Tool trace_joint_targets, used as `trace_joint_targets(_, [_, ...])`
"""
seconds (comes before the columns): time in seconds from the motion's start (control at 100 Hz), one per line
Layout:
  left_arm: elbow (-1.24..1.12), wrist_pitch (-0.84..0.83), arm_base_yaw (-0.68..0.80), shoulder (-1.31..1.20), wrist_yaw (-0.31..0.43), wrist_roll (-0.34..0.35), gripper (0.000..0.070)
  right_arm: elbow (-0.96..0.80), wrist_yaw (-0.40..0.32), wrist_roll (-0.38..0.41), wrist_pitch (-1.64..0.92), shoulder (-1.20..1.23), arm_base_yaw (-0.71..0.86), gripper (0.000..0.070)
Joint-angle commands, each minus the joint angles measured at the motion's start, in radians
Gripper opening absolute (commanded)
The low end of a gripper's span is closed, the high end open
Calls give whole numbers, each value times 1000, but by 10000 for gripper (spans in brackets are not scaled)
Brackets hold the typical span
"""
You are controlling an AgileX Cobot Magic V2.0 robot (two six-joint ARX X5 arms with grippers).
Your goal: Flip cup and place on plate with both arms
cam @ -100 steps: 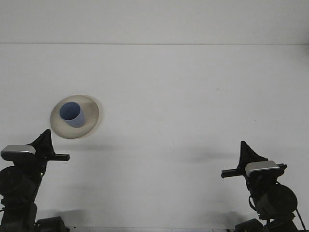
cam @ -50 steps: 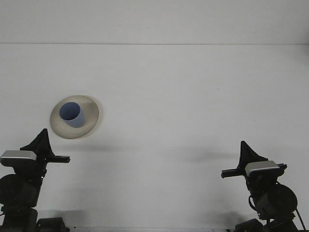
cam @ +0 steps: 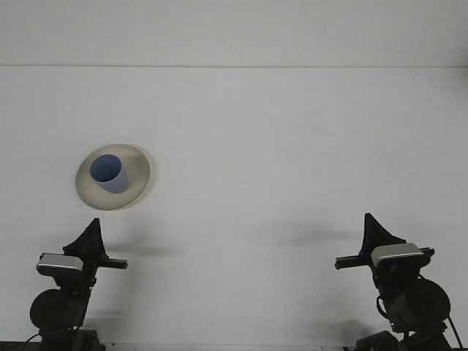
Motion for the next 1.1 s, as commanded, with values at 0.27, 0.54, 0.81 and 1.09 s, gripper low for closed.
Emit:
trace_joint_targets(0.27, [-66,41,0,-26,-5,-60,13,10,1,7,15,1,1,0])
trace_joint_targets(0.54, [-65,40,0,-24,-4,-60,13,10,1,7,15,1,1,0])
trace_joint_targets(0.81, [-65,40,0,-24,-4,-60,13,10,1,7,15,1,1,0])
trace_joint_targets(1.09, [-65,40,0,-24,-4,-60,13,10,24,-64,15,0,-4,0])
